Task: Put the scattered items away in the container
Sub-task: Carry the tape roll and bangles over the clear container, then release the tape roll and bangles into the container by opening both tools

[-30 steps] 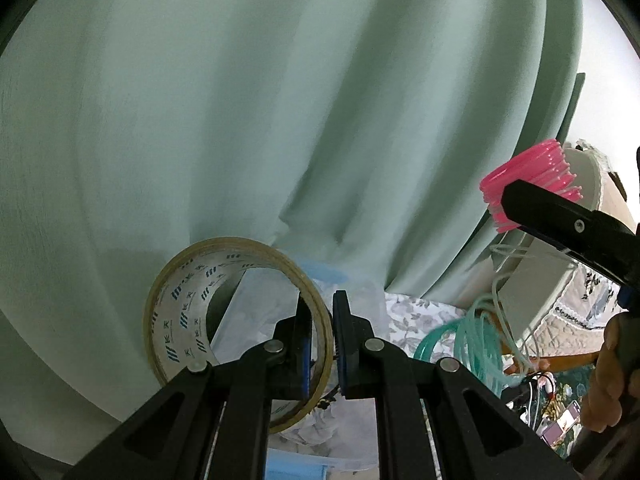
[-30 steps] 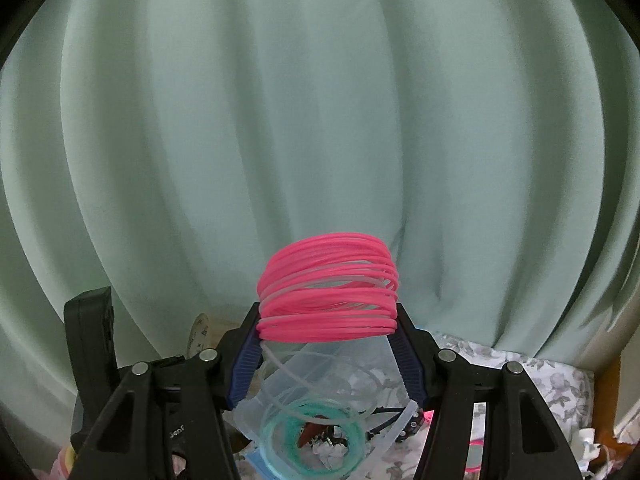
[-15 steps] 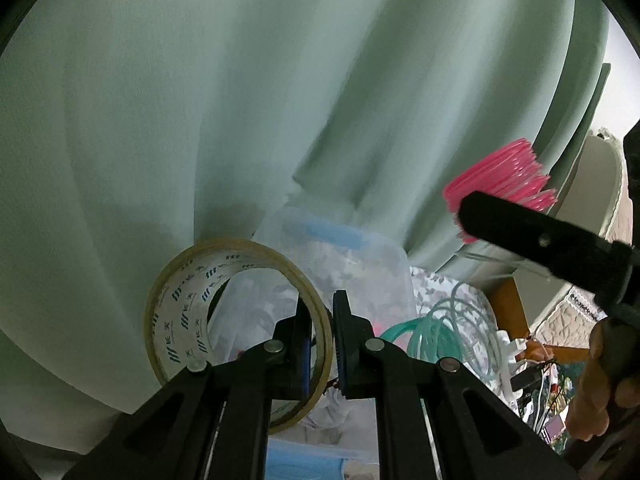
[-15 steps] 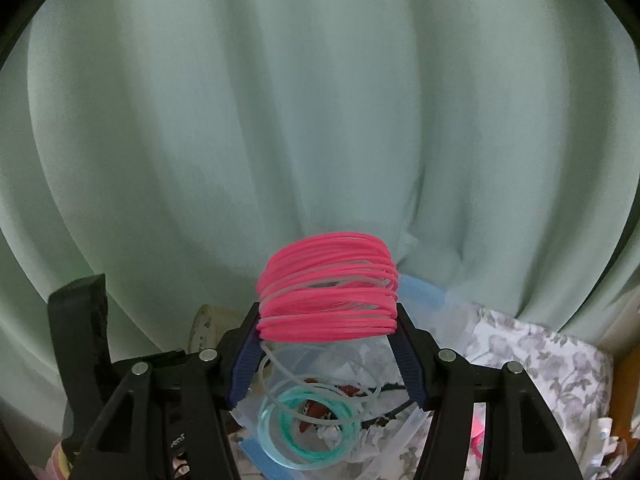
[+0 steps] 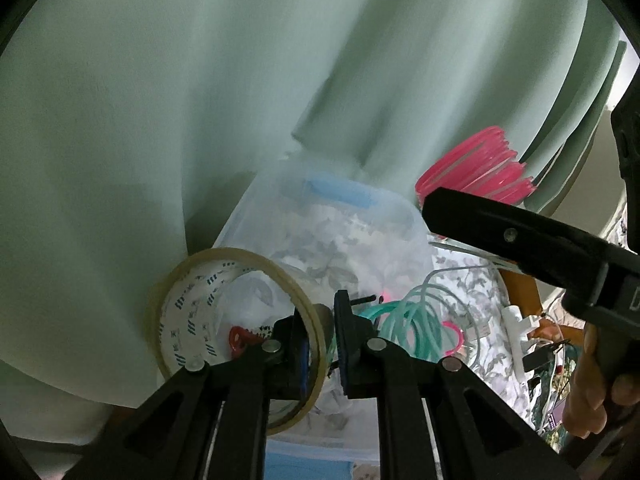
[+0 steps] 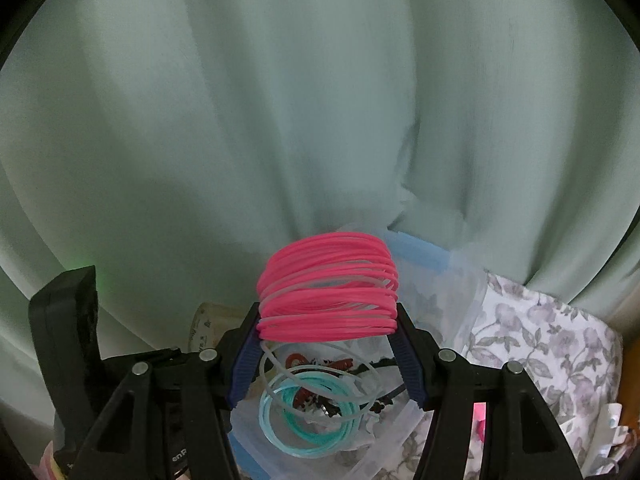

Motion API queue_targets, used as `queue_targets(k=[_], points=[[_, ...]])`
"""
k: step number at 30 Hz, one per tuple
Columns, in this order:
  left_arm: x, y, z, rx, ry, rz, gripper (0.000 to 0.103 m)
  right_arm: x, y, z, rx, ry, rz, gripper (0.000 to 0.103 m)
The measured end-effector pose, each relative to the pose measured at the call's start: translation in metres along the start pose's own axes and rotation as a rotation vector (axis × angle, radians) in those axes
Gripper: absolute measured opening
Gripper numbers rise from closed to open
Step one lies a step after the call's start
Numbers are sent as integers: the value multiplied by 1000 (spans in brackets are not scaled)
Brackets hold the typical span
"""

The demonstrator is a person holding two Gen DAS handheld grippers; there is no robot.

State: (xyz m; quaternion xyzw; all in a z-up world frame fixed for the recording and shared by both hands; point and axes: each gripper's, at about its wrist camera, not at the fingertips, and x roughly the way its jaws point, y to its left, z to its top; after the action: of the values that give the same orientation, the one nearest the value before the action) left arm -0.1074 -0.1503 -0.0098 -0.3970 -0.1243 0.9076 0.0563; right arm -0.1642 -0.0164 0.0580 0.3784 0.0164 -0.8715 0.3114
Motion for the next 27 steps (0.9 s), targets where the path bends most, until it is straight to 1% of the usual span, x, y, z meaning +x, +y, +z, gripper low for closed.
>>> queue_targets(k=[2,7,10,11,13,15,16,18,20,21,24,26,27], points=[[2,1,-1,0,8,4,12,-1,3,0,0,12,-1,64],[9,3,0,-1,26,11,12,12,-4,-6,3,40,-1,64],[13,4,1,0,32,17,12,11,-3,-5,9,50,1,64],[14,4,1,0,33,20,14,9,-2,-5,9,53,1,64],[16,4,1,-1,34,24,19,7,1,-5,1,61,-2,64],[16,4,1,-3,34,25,29,5,4,-5,-9,69,-5,66],[16,4,1,-3,34,28,32,7,3,-5,-9,74,-8,66],[15,3,1,-2,34,29,46,11,0,-5,-7,82,-13,66],[12,2,1,3,24,29,55,13,-2,-6,-8,88,-13,67],[9,1,1,9,11,32,60,13,-2,-7,-11,88,-13,69],[2,-1,3,19,-9,30,70,9,-1,-8,-14,74,-16,78],[0,-2,4,22,-12,30,73,5,-1,-7,-10,64,-6,83],[-1,-2,4,25,-12,32,73,3,0,-7,-10,58,-8,88]])
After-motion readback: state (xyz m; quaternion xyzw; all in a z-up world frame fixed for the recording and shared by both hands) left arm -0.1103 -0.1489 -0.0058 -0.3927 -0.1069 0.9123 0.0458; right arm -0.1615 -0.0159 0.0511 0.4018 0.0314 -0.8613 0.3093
